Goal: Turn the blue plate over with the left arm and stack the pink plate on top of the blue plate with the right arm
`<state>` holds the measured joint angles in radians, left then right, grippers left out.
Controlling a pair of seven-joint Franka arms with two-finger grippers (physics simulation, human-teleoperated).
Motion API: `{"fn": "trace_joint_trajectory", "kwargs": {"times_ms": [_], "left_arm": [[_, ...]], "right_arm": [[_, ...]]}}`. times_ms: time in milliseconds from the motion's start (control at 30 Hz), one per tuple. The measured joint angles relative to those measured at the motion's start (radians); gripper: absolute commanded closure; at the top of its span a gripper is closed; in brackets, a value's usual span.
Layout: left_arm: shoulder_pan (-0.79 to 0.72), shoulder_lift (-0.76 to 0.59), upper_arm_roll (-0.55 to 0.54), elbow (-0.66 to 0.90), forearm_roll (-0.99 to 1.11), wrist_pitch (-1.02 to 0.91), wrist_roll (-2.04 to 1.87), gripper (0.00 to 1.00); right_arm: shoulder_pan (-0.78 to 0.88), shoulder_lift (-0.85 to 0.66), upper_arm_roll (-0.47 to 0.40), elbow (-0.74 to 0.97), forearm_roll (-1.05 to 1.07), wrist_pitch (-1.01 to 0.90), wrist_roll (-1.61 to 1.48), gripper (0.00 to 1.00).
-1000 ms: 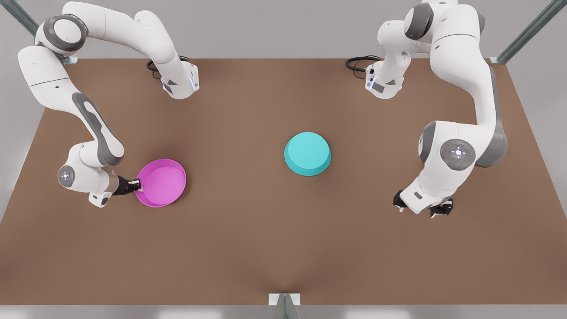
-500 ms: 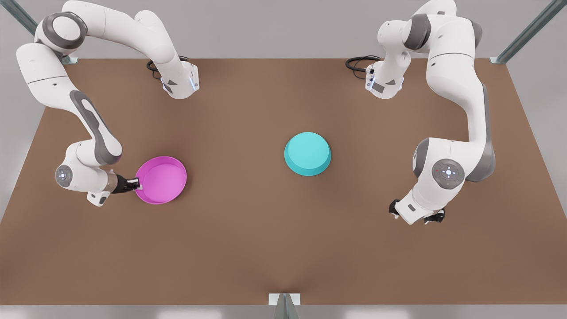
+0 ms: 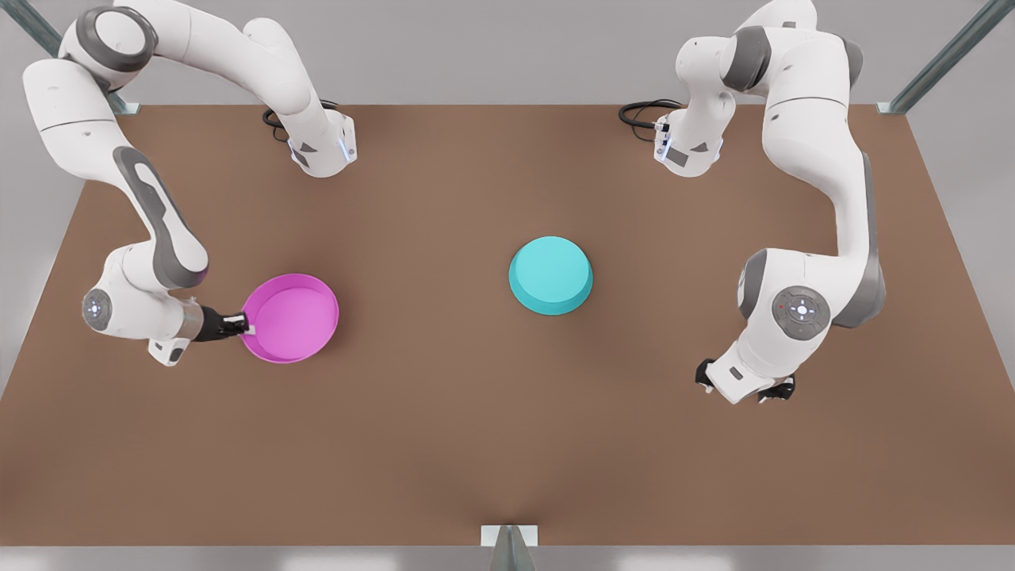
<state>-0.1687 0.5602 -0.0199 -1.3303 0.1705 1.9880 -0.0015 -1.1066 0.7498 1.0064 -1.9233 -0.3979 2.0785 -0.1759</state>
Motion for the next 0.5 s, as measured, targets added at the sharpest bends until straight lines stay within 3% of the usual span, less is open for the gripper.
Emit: {"fn": "trace_joint_trajectory", "kwargs": {"times_ms": [333, 500], "left_arm": [[-0.011, 0.000, 0.000, -0.001, 0.005, 0.005, 0.000, 0.00], [-0.011, 0.000, 0.000, 0.000, 0.007, 0.005, 0.000, 0.00]], "right_arm": [[0.281, -0.231, -0.016, -0.054, 0.366, 0.016, 0.132, 0.79], [0.648, -0.329, -0.193, -0.051, 0.599, 0.071, 0.252, 0.79]]}}
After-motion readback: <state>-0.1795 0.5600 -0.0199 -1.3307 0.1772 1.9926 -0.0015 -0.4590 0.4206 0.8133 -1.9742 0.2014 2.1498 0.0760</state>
